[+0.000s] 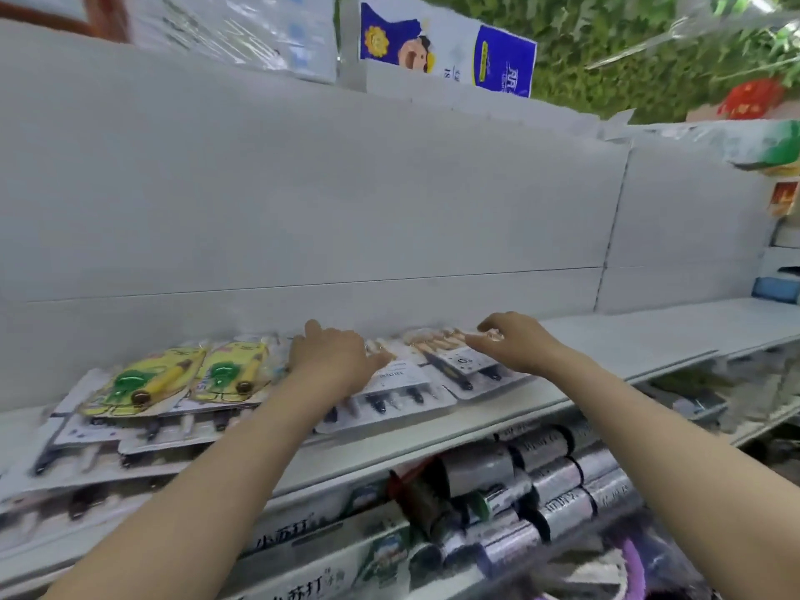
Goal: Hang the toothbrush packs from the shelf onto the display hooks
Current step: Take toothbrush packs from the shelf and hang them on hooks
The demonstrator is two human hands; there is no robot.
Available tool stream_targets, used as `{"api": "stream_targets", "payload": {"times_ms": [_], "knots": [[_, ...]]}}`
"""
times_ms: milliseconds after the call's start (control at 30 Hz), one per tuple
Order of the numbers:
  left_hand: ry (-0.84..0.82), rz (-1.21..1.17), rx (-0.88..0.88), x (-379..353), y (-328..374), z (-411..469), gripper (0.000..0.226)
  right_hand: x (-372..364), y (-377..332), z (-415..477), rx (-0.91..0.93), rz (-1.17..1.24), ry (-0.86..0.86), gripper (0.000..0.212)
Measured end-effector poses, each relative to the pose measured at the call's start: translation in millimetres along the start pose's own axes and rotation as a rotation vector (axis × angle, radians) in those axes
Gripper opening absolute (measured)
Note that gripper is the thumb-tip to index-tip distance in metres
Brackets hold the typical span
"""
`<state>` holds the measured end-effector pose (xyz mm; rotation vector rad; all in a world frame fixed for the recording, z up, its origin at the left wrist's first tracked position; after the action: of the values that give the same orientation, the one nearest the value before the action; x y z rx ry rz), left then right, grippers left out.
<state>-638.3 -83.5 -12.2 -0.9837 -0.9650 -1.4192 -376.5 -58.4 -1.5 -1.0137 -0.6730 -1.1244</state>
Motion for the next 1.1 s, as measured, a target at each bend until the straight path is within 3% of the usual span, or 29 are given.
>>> {"api": "stream_targets", "payload": {"times_ms": [267, 600, 1100], "knots": [[-0.066, 0.116, 0.119, -22, 37, -4, 0.061, -23, 62, 22, 0.002, 0.103, -0.019, 0.059], [0.085, -0.046, 0.206, -36, 64, -1, 0.057, -32, 103, 27, -0.075, 0.235, 0.014, 0.074], [0.297, -0.419, 0.342, -44, 50, -6, 0.081, -24, 114, 27, -0.193, 0.436, 0.118, 0.088]]}}
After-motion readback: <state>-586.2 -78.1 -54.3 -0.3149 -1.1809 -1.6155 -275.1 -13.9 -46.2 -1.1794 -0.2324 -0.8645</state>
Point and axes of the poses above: each hand's wrist, its own z-axis towards the middle knuckle, its own x-axis out of the back of the hand, y = z × x, the point moved 9 cm from there along z, towards the middle knuckle, and after that the axes turned 10 degrees about y, right-handed, at the moved point
